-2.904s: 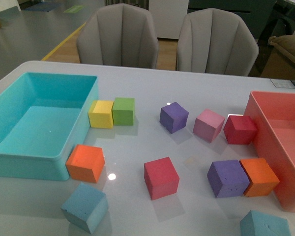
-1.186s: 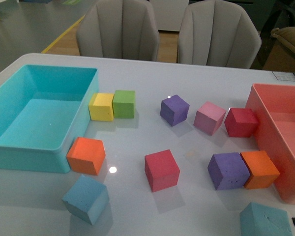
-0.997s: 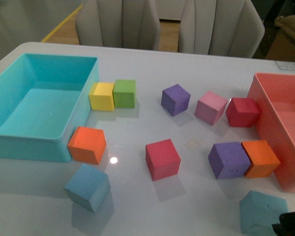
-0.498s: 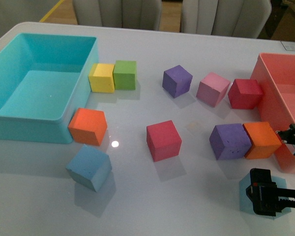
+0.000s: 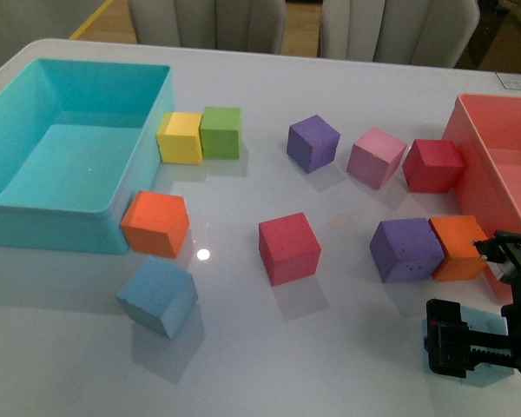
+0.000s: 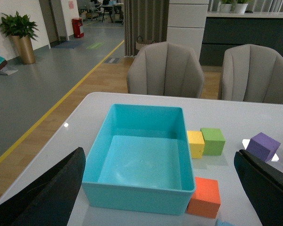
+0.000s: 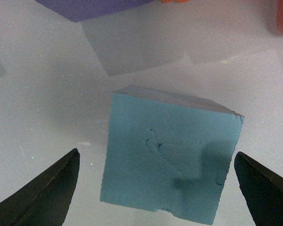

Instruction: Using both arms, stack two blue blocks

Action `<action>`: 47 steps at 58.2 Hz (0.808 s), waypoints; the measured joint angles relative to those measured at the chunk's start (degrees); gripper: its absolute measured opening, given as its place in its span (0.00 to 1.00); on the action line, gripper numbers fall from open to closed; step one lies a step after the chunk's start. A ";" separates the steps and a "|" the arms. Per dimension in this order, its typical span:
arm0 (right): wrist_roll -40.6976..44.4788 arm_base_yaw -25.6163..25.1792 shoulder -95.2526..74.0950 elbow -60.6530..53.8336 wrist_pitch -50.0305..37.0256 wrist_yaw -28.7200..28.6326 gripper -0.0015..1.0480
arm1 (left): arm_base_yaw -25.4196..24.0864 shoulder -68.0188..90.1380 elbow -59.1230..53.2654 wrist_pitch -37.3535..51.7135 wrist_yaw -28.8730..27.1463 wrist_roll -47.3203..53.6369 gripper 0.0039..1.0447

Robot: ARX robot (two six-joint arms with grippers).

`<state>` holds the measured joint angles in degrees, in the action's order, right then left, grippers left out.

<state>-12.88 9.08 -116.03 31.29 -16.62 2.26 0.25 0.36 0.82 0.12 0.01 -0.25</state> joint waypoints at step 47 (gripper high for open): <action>9.70 -1.33 21.27 -6.32 4.70 -6.21 0.44 | 0.00 0.00 0.00 0.00 0.00 0.00 0.92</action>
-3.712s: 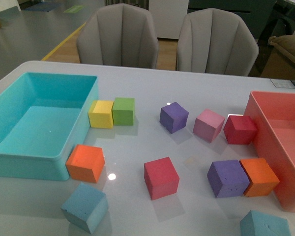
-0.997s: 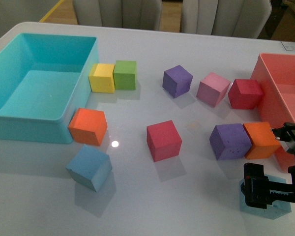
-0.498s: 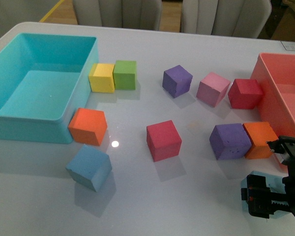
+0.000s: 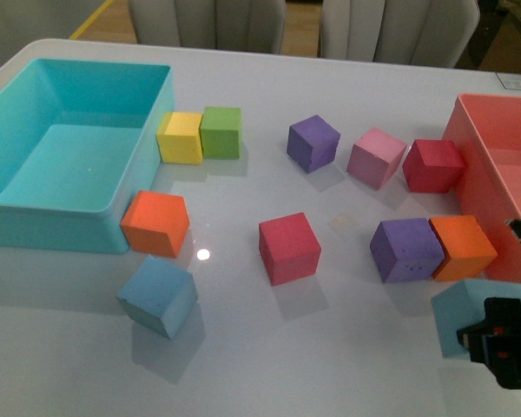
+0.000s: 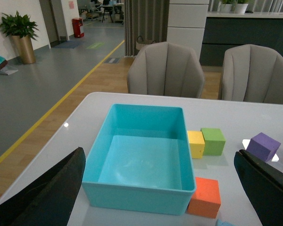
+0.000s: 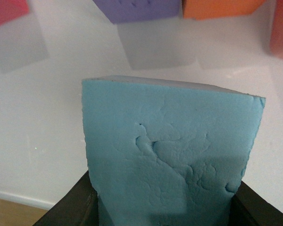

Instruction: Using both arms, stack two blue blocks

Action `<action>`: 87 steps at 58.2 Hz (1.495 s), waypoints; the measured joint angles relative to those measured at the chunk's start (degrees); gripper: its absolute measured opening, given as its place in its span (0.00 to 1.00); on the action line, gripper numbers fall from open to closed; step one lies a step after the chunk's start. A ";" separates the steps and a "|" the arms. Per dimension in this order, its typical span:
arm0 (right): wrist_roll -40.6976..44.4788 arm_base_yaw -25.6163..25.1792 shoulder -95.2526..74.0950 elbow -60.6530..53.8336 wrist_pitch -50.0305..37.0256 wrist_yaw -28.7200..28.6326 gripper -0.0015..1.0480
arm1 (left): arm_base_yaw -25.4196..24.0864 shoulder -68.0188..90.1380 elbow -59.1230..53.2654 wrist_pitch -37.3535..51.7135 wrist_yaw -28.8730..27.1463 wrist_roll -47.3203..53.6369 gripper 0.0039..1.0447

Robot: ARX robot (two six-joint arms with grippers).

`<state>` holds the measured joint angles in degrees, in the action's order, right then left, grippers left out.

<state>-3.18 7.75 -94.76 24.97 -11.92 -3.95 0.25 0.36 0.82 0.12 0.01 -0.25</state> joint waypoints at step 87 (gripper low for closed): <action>-4.81 17.09 -50.40 74.44 29.29 7.61 0.41 | 0.00 0.00 0.00 0.00 0.00 0.00 0.92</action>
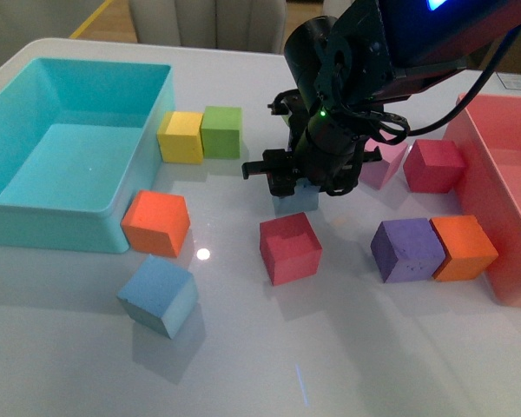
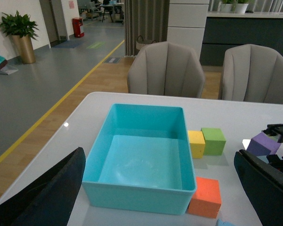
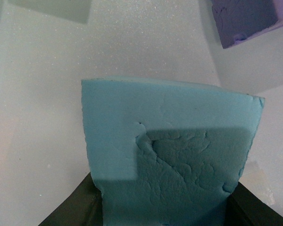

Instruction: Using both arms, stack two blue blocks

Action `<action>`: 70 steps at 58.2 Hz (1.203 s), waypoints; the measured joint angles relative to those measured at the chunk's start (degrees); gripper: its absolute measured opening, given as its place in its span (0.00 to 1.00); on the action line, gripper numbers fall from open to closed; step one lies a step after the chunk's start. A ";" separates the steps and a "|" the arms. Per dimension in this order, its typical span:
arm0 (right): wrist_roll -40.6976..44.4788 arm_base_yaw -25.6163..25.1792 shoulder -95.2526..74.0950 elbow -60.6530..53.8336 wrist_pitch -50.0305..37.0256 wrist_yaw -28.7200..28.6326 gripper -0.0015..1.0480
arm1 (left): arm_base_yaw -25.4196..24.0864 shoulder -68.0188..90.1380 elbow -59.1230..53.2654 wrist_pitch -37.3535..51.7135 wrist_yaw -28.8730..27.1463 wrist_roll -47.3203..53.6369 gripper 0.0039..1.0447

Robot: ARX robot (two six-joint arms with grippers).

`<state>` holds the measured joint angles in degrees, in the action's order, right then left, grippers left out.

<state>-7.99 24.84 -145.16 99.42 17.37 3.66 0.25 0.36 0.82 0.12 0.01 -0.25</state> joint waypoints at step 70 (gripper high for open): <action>2.43 -7.04 34.05 -34.86 -28.83 -9.05 0.91 | 0.00 0.00 0.00 0.00 0.00 0.00 0.92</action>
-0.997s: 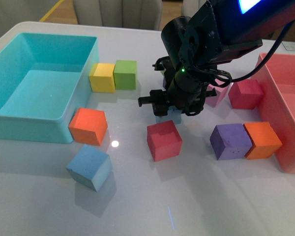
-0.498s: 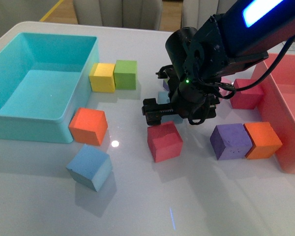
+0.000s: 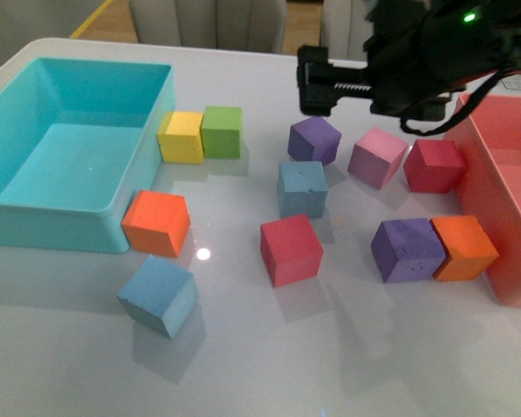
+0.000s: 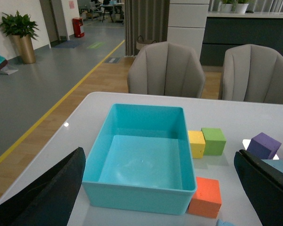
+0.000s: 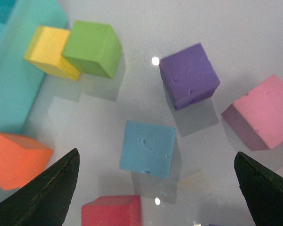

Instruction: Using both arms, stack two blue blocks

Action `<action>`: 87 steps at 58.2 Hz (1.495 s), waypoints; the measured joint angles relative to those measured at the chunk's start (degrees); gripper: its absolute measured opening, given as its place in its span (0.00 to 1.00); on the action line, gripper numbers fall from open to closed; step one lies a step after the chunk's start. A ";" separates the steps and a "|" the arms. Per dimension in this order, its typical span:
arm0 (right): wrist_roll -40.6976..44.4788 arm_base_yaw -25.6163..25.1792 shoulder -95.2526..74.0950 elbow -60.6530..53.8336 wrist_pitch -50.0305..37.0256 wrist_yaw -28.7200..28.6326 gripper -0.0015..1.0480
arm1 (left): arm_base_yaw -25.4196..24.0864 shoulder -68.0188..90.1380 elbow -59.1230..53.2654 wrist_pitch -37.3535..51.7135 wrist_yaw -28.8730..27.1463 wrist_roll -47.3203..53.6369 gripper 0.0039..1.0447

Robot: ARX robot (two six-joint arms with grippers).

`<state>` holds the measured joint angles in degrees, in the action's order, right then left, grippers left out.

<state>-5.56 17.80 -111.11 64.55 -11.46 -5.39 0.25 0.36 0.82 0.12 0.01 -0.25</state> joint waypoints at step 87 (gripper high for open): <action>5.40 -17.73 65.88 -63.41 -31.67 5.40 0.02 | 0.00 0.00 0.00 -0.02 0.00 0.00 0.92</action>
<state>-0.16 0.08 -45.23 1.15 -43.13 0.01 0.25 0.36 0.82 0.10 0.01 -0.25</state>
